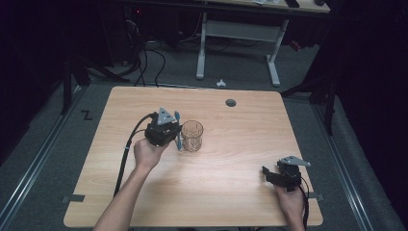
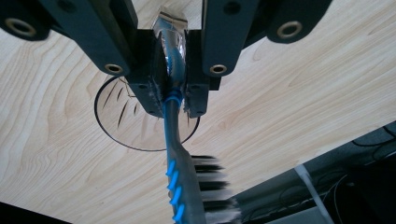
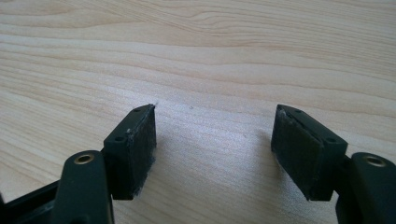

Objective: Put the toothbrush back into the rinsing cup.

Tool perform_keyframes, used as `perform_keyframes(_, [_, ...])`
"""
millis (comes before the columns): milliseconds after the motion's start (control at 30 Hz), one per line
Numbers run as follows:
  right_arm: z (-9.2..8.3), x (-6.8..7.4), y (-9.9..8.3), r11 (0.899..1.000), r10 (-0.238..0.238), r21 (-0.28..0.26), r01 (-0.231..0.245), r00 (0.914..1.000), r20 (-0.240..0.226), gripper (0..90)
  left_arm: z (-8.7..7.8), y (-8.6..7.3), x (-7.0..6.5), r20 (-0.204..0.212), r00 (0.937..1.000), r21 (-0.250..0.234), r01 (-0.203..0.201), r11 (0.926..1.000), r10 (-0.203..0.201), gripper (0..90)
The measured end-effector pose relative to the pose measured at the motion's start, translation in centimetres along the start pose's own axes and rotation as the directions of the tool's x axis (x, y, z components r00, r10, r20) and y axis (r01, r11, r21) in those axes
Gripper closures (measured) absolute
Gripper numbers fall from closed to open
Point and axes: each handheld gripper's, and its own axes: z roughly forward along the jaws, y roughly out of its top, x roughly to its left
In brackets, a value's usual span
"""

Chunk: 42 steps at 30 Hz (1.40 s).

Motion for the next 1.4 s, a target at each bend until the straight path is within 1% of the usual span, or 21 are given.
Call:
perform_keyframes(67, [0.0,0.0,0.0,1.0,0.0,0.0,0.0,1.0,0.0,31.2,0.14,-0.03,-0.09,-0.005,0.9999,0.005,-0.009,0.9999,0.009,79.5])
perform_keyframes(267, [0.0,-0.01,0.0,1.0,0.001,0.0,-0.001,1.0,-0.001,31.2,0.42,-0.12,-0.13,-0.009,0.9998,0.016,-0.015,0.9998,0.015,79.5])
perform_keyframes(667, [0.0,-0.03,0.0,1.0,0.001,0.0,-0.001,1.0,-0.001,31.2,0.76,-0.66,0.19,-0.017,0.9998,0.031,0.006,0.9995,-0.005,79.0])
perform_keyframes(967, [0.0,-0.01,0.0,1.0,0.0,0.0,0.0,1.0,0.0,31.2,0.78,-0.85,0.33,-0.012,0.9998,0.035,0.016,0.9993,-0.015,78.1])
perform_keyframes(1133, [0.0,0.0,0.0,1.0,0.0,0.0,0.0,1.0,0.0,31.2,0.51,-0.79,0.48,0.0,0.9994,0.019,0.036,0.9992,-0.036,73.9])
perform_keyframes(1400, [0.0,0.01,0.0,1.0,0.0,0.0,0.0,1.0,0.0,31.2,-0.19,-0.76,0.55,-0.021,0.9982,0.001,0.057,0.9984,-0.057,64.6])
